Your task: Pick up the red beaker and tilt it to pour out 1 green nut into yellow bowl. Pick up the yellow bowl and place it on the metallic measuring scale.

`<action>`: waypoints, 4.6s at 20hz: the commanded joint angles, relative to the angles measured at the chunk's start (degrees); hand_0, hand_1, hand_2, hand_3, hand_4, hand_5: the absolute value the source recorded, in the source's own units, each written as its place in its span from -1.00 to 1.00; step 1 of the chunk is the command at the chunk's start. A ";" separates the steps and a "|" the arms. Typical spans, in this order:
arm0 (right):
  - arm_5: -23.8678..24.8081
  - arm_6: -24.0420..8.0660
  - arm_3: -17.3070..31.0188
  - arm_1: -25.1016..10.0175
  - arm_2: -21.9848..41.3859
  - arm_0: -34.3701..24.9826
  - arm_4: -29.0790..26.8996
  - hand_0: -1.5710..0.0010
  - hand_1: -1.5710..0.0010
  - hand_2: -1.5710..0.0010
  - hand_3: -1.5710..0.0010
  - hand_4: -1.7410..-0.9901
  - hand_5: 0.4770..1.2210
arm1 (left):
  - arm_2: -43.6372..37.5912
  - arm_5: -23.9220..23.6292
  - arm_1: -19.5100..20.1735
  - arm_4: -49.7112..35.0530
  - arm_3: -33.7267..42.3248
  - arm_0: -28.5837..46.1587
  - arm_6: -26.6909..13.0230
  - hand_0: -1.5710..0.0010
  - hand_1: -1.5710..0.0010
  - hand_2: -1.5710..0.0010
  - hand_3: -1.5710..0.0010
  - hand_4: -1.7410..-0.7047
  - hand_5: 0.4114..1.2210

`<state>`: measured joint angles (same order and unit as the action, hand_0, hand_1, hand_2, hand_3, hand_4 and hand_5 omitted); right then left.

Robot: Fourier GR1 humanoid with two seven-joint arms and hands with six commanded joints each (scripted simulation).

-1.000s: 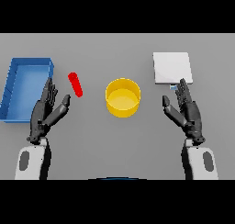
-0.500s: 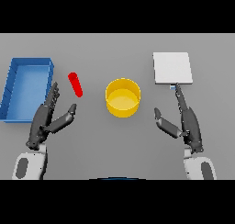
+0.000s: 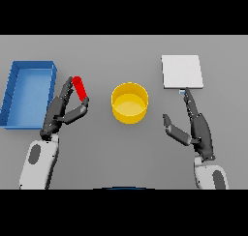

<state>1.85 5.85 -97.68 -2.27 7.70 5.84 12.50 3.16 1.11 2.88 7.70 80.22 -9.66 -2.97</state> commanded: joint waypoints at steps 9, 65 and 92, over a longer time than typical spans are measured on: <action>-0.05 -2.13 -0.62 -0.34 -1.14 -0.28 -1.36 1.00 1.00 1.00 1.00 0.07 -0.43 | -4.30 -0.68 0.22 -0.27 -15.93 -10.71 4.18 1.00 1.00 1.00 1.00 -0.19 -0.26; 0.49 -0.13 -0.31 -0.27 0.34 -0.24 1.72 1.00 1.00 1.00 1.00 0.29 -0.41 | 36.25 6.09 15.55 40.16 -26.33 -43.96 2.48 -1.00 -1.00 -1.00 -1.00 -0.75 0.96; 3.59 -0.81 -0.85 0.31 0.74 0.07 5.21 1.00 1.00 1.00 1.00 0.56 -0.57 | 72.08 12.90 10.29 60.86 -38.95 -66.98 8.84 -1.00 -1.00 -1.00 -1.00 -0.97 1.00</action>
<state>5.46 5.06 -98.54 -1.96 8.44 5.89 17.71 75.23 14.01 13.13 68.43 41.30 -76.68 5.80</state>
